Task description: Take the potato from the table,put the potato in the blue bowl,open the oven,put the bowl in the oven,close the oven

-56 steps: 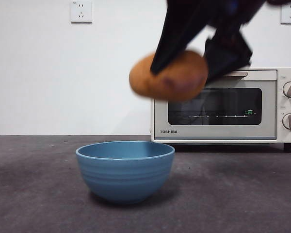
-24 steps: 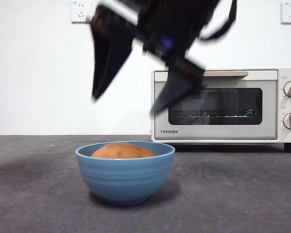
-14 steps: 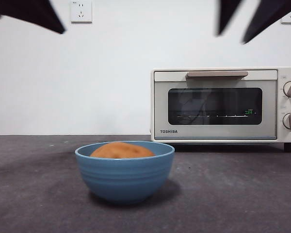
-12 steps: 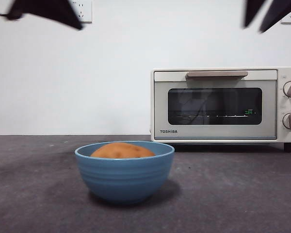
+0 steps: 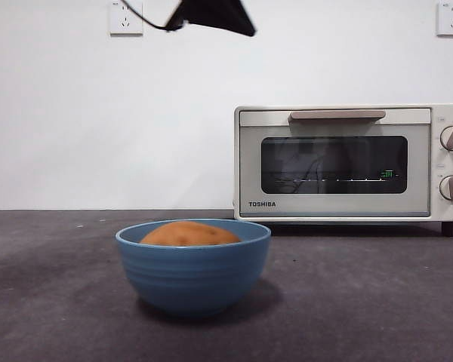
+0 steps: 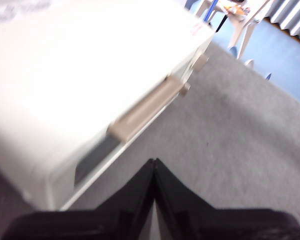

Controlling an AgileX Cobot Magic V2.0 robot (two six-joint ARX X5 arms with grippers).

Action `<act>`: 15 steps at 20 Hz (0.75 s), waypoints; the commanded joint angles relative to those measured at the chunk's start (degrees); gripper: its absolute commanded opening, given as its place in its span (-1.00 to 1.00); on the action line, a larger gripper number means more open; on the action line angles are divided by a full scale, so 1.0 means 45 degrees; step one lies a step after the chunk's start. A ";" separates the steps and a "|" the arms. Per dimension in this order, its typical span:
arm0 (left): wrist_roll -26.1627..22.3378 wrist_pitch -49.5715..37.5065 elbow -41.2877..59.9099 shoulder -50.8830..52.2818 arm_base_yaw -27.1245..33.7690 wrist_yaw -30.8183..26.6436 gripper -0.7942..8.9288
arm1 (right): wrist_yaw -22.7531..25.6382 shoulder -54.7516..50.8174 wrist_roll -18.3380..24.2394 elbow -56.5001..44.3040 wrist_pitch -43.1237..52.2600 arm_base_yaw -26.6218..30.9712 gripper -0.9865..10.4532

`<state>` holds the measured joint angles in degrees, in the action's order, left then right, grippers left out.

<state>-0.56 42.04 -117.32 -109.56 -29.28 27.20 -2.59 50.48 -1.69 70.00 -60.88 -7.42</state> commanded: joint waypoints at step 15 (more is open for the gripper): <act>-0.2875 -0.2579 -0.2594 -0.4046 -0.1831 -0.2443 -0.85 | -0.1923 -0.3585 -0.1642 -0.4566 0.0010 0.1899 -0.84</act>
<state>-10.11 30.52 -129.32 -125.95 -37.21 16.51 -10.98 34.68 -8.19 49.69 -61.30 1.10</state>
